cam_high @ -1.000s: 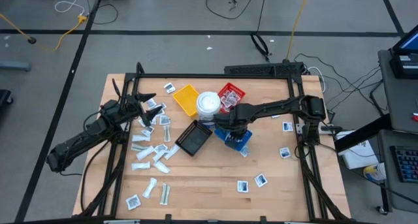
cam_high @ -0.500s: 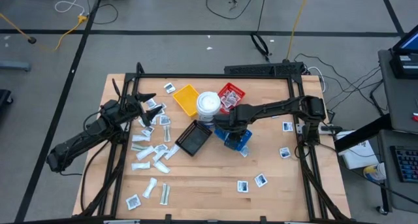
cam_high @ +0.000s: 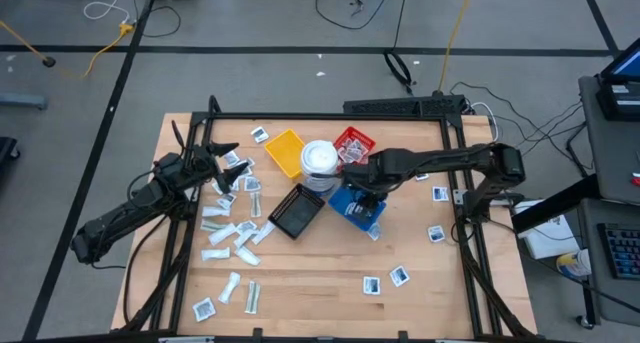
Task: Pick & Place First Aid Supplies
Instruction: Put the alcohol pad into the blue bin
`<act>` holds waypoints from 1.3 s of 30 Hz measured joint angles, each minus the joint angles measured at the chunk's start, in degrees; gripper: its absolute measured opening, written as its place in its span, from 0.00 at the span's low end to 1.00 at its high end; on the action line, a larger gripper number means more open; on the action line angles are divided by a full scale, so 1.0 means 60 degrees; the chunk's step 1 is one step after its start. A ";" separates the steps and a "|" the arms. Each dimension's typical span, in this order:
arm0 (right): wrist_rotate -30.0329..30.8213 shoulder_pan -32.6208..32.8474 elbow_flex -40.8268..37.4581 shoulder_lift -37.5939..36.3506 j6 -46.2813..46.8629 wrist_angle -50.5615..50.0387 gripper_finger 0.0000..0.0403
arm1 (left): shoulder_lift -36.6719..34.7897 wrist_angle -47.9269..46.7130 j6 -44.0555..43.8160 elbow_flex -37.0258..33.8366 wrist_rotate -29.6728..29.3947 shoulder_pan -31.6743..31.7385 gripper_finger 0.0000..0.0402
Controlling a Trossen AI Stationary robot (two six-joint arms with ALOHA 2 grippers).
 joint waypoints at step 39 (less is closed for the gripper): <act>-0.0012 -0.4748 -0.4512 -0.3206 0.1002 0.0676 0.32 | 0.0001 0.0000 0.0000 0.0001 0.0000 0.0000 0.98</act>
